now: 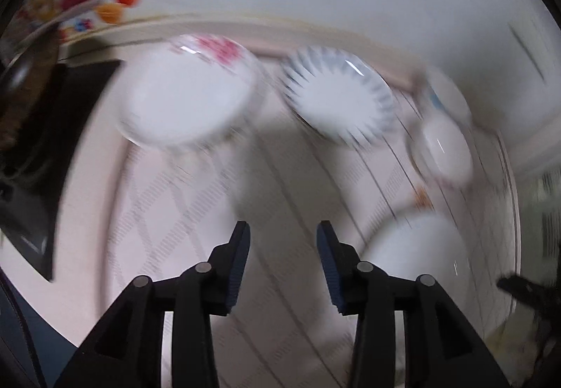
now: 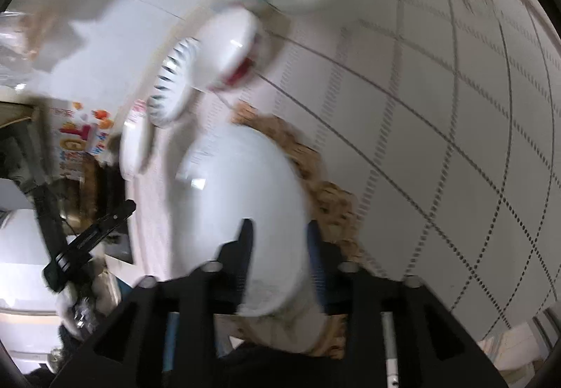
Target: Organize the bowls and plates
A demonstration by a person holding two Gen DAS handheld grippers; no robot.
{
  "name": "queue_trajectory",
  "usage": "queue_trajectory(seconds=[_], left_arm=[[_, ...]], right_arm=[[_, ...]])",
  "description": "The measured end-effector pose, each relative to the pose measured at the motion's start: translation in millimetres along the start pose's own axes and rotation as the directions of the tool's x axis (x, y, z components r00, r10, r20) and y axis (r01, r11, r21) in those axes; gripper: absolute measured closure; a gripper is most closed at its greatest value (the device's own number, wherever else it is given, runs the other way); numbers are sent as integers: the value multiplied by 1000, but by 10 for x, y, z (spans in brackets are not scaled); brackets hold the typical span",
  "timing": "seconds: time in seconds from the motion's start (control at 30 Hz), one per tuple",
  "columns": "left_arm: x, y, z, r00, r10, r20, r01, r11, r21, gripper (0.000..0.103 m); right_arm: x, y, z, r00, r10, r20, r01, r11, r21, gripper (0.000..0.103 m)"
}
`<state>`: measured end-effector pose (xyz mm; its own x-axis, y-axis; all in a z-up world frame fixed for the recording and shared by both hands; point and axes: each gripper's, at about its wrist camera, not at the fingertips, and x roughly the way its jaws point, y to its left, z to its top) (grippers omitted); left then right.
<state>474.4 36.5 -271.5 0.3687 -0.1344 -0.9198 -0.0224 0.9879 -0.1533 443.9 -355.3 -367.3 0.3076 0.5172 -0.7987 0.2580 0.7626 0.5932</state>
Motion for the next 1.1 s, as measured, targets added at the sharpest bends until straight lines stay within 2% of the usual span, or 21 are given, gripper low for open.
queue_trajectory(seconds=[0.1,0.17,0.33,0.47,0.7,0.9,0.97,1.0,1.1], left_arm=[[85,469,311,999,43,22,-42,997,-61,65],[193,764,490,998,57,18,-55,993,-107,65],[561,1387,884,996,87,-3,-86,977,-193,65],[795,1694,1074,995,100,-24,-103,973,-209,65],[1127,1885,1247,992,103,-69,-114,976,-183,65],[1316,1949,1320,993,66,-95,-81,983,-168,65],[1358,1969,1322,994,44,-97,-60,984,-170,65],[1378,1986,1321,995,29,-94,-45,984,-174,65],[1386,2045,1308,996,39,-76,-52,981,-189,76]], right_arm=[[146,558,141,995,98,-10,-98,994,-50,55],[434,1047,291,991,130,-26,-132,987,-93,55],[1345,1980,746,987,137,-85,-149,978,-146,55],[2111,2488,1149,987,85,-139,-108,980,-169,55],[2938,2835,1664,988,-19,-156,-14,979,-204,55],[3293,2884,1890,985,-56,-166,21,978,-207,57],[3367,2890,1915,983,-64,-171,27,977,-214,70],[3396,2893,1914,982,-74,-173,34,975,-221,73],[3488,2902,1918,980,-91,-179,48,971,-236,88]])
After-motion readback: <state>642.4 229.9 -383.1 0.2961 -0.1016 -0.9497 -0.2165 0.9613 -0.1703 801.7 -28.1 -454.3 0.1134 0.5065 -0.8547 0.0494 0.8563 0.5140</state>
